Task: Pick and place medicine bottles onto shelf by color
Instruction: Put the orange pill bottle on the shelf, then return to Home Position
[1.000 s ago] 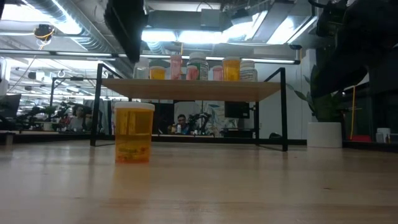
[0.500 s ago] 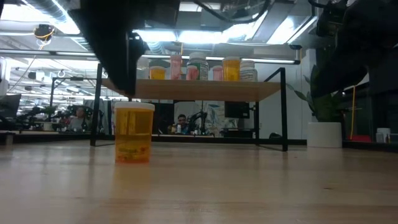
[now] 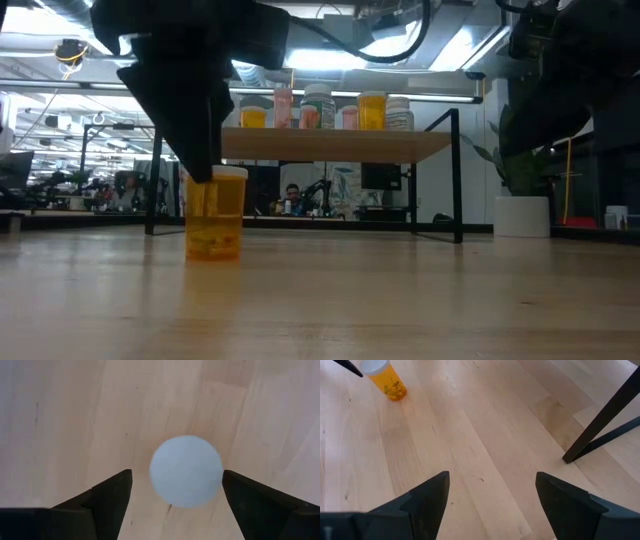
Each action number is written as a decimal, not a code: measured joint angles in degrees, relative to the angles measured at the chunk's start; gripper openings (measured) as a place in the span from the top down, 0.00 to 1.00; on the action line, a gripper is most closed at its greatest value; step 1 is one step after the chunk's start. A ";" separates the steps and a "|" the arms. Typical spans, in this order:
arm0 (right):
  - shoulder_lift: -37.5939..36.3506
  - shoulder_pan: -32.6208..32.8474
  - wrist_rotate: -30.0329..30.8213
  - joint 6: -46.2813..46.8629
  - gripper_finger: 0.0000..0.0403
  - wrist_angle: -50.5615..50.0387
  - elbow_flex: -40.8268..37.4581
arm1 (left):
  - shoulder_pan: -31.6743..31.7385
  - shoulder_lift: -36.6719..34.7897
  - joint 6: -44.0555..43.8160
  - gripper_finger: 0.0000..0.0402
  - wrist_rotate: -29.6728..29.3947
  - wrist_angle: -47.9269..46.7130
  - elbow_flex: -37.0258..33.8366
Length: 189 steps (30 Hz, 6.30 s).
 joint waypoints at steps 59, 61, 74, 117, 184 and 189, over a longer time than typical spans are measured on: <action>0.00 -0.01 0.09 0.09 0.26 -0.34 0.02 | 21.93 -2.56 18.28 0.54 2.54 -35.44 45.83; 0.00 -0.02 0.11 0.07 0.26 -0.32 0.02 | 24.55 -2.56 19.34 0.54 1.35 -38.14 49.16; 0.02 -0.01 0.07 1.56 0.26 -0.25 0.02 | 46.74 -3.47 23.81 0.54 -0.28 -48.43 54.07; 0.02 0.00 0.09 5.60 0.26 -0.44 0.00 | 53.04 -21.61 30.02 0.54 9.98 -26.77 11.76; -0.02 0.00 -0.96 4.18 0.26 -0.03 -0.03 | 31.09 -45.46 10.87 0.30 2.34 -31.08 12.66; -0.02 0.00 -1.07 4.11 0.26 -0.04 -0.04 | 24.96 -60.03 13.74 0.30 1.94 -8.17 -7.65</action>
